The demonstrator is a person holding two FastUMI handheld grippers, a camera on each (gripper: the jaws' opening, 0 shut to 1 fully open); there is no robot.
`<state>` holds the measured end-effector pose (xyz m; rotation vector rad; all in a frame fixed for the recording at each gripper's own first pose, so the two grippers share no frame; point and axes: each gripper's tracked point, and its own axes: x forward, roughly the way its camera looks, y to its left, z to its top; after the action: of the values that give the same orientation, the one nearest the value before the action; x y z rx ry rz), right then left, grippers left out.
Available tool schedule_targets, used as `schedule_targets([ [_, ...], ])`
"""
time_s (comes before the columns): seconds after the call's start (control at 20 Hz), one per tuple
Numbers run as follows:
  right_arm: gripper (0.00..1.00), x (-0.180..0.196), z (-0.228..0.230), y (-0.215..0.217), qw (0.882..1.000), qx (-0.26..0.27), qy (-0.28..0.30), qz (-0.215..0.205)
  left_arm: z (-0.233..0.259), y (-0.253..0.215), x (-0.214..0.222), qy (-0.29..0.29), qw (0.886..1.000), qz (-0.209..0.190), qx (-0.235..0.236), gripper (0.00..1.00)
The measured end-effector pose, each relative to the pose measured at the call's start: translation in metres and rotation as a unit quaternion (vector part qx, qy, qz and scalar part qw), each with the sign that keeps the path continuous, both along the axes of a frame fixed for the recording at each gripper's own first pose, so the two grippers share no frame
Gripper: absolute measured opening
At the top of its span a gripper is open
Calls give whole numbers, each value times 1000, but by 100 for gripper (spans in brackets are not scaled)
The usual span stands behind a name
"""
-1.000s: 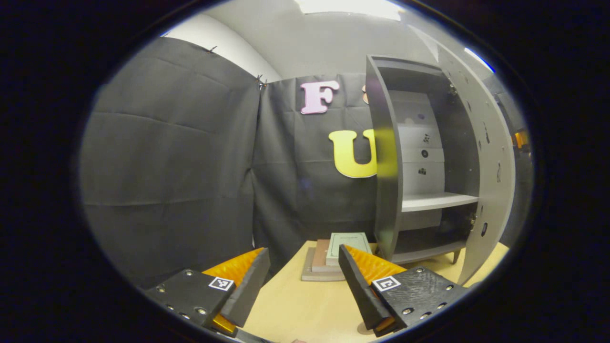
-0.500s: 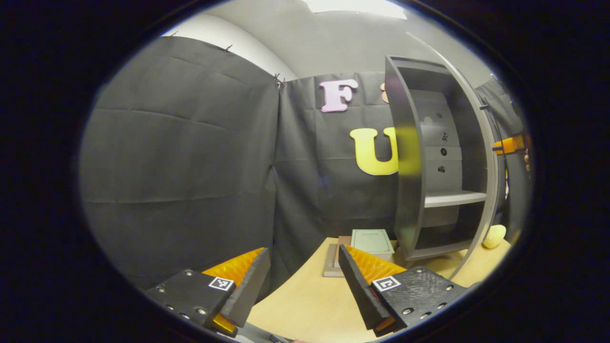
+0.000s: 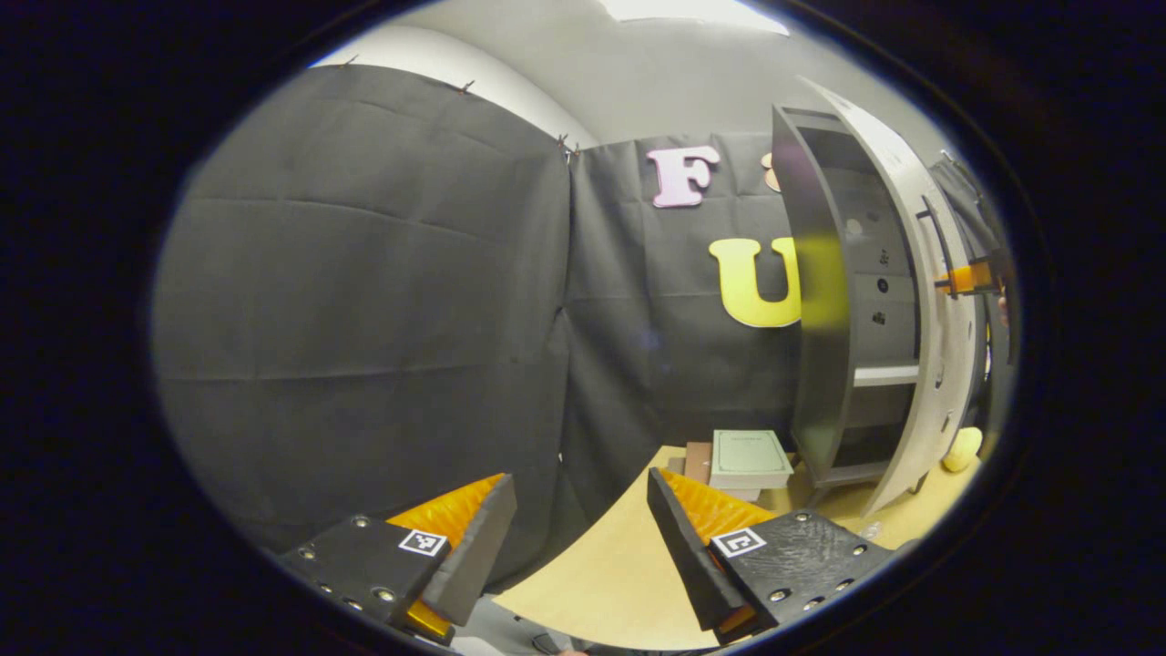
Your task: Open the cabinet door with the right hand, grasp the bottle in the cabinet with the left hand and place it on the coaster, then close the cabinet door with the right hand.
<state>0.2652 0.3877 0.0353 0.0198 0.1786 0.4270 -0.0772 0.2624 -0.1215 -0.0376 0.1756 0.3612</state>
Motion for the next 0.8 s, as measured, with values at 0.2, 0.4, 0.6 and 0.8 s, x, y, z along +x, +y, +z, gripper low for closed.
schedule_targets([
  [0.2,92,0,0,0,1000,0,-4,-10,-6,6,-1,3,1000,1,2,89],
  [0.4,95,0,-1,1,1000,5,-3,-19,-7,11,-2,5,1000,-3,2,87],
  [0.6,92,0,0,0,1000,2,-9,-28,-6,12,2,1,1000,-11,-2,87],
  [0.8,95,-2,4,-3,999,-4,-17,-45,0,10,9,-3,1000,-24,3,87],
])
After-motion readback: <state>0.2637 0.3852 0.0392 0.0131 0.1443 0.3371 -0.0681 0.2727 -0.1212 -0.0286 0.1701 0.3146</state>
